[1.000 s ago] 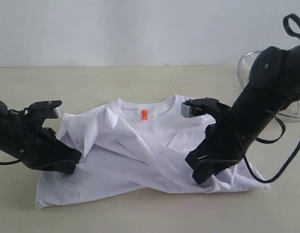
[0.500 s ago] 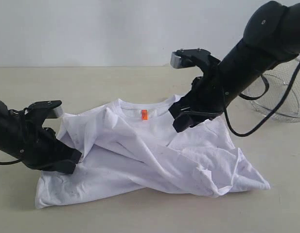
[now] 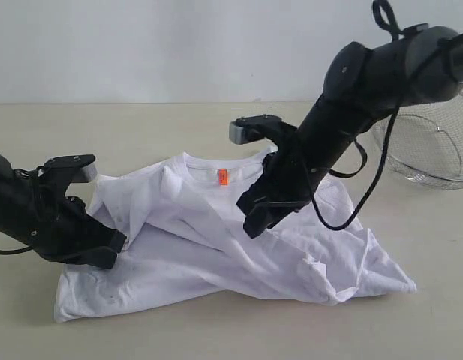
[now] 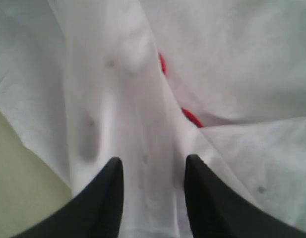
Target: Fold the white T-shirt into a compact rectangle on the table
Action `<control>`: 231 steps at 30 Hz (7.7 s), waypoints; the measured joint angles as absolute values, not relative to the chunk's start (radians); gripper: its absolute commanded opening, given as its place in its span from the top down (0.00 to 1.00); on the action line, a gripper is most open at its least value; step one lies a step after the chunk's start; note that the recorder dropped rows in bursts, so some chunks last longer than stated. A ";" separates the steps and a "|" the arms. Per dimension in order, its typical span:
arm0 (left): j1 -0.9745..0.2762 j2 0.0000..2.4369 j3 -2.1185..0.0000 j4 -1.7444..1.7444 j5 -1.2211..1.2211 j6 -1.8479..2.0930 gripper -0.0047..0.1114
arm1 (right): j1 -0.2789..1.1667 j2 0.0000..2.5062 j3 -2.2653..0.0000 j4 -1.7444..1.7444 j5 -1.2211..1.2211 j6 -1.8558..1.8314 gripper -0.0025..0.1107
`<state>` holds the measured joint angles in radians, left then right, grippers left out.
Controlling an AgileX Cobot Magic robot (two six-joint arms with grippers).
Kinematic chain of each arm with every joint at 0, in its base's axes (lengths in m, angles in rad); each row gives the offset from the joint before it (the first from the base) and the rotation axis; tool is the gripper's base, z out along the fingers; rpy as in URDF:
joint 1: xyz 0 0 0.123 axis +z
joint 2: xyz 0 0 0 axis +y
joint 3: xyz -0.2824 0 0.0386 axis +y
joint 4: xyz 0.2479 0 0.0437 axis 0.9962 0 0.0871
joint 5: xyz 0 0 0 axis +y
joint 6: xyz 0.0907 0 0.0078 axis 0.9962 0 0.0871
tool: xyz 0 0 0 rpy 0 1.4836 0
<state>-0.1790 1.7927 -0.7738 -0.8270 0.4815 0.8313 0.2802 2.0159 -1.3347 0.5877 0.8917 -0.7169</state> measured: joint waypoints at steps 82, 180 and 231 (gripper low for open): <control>-0.179 1.793 -0.774 -0.829 0.487 0.819 0.92 | 0.359 2.174 -1.511 0.518 1.131 -0.698 0.89; -0.179 1.793 -0.774 -0.829 0.510 0.813 0.92 | 0.351 2.204 -1.676 0.738 1.218 -0.861 0.98; -0.179 1.793 -0.774 -0.829 0.518 0.787 0.92 | 0.177 2.201 -1.743 0.588 0.649 -0.716 0.49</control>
